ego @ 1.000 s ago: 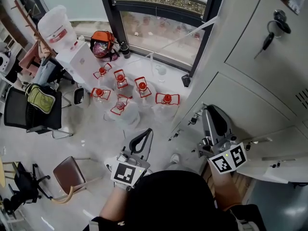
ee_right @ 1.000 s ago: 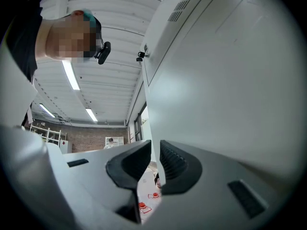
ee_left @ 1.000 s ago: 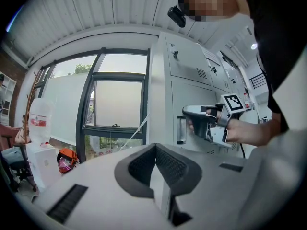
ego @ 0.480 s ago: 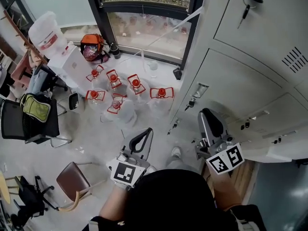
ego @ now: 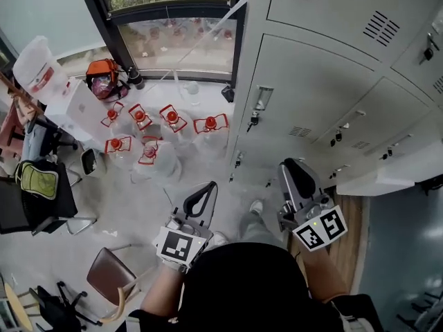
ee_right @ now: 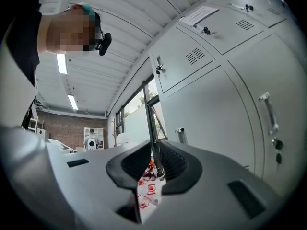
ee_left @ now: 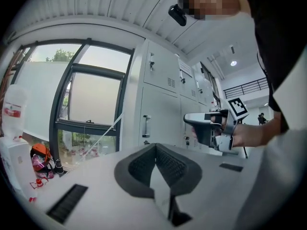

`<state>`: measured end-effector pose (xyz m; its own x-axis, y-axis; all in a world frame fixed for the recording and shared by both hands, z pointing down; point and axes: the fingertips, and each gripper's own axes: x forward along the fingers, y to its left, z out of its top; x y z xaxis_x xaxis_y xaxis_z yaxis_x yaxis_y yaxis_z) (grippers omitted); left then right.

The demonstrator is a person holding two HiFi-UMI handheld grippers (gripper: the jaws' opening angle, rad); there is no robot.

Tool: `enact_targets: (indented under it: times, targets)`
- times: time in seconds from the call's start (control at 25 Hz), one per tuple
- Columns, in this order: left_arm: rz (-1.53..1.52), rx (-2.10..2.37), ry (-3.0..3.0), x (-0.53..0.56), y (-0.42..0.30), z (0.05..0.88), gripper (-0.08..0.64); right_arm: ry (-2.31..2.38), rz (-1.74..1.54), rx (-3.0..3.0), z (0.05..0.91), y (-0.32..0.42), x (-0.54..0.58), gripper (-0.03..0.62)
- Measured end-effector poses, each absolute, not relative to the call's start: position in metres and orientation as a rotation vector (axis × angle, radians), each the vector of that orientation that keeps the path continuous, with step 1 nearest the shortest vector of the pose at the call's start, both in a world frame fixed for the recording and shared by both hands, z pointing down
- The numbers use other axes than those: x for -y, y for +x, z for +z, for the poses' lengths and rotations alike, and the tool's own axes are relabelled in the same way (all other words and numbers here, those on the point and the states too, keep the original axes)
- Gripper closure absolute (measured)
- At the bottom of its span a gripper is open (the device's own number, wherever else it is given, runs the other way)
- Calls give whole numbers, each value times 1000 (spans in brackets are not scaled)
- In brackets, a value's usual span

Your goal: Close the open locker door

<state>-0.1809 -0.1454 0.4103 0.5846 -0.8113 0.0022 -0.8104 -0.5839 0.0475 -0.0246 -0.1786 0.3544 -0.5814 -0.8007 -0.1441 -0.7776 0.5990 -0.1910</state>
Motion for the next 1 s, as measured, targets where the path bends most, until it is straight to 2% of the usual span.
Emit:
enact_targets:
  times: [0.44, 1.0]
  targets:
    - [-66, 1172, 2859, 139, -117, 404, 537, -1528, -150, -2516, 359, 40, 133, 522]
    - [-64, 867, 2961, 135, 31, 390, 537, -1792, -126, -2366, 360, 176, 90, 522]
